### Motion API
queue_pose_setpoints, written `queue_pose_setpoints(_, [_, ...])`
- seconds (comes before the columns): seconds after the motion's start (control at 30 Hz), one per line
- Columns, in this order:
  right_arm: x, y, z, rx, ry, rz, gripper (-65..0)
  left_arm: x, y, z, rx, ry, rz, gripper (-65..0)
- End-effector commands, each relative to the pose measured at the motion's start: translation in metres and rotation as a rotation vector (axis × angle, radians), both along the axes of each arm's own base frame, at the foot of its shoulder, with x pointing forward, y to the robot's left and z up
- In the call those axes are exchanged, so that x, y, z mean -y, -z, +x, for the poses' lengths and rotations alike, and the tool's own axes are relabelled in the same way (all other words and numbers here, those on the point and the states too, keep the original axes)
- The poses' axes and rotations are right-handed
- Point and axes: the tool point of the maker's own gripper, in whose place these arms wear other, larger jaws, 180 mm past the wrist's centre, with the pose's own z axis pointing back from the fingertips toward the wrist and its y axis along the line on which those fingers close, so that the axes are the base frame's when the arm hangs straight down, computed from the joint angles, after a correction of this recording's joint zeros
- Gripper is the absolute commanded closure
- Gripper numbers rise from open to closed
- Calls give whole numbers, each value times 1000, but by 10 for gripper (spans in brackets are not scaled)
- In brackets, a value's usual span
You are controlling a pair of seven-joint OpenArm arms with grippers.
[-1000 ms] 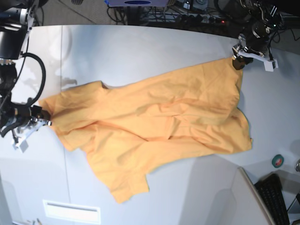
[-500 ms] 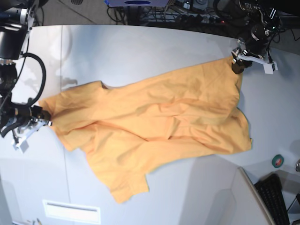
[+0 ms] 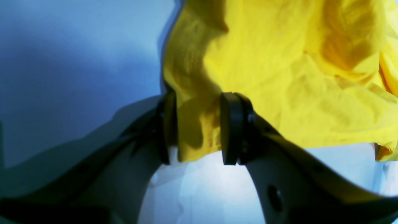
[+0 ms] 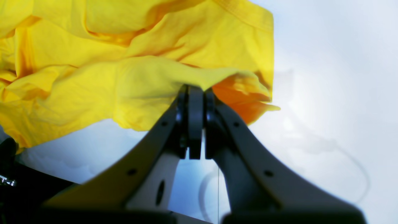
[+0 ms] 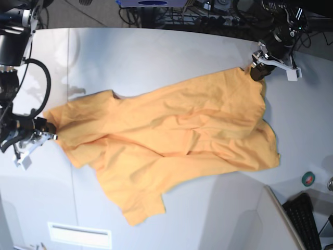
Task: Layout the t-shirt on the table in an organized manner, then fold the t-shirt properly
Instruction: 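Hold the shirt corner with the left gripper, adjusting its grip, then pull the shirt taut between both grippers, stretching it flat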
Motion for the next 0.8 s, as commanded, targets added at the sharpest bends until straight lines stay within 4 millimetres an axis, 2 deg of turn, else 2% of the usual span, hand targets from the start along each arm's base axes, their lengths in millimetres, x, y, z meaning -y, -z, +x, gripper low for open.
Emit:
queue_pose_setpoints(0.0, [5,-13,11,48,-3,-11,0,8,20,-26,-144,46,-1,-222])
queue_pose_setpoints(0.23, [5,-13,11,48,-3,-11,0,6,20,-28,-144,38,0,-197])
queue_pose_setpoints(0.27, [5,-13,11,48,-3,-11,0,6,20,-28,-144,38,0,-166])
queue_pose_setpoints(0.37, [5,-13,11,48,-3,-11,0,4,19,-28,-144,38,4,0])
queue_pose_setpoints(0.6, [7,2,3,20,16,2,0,1,14,-26,-134,42,20,0])
queue_pose_setpoints(0.67, [7,2,-1,34,20,-4,0,-5,6,-27,-127,49,52,0])
queue_pose_setpoints(0.77, [8,-1,-9,48,13,-20,0,-14,-16,-20,-86,71,124,0])
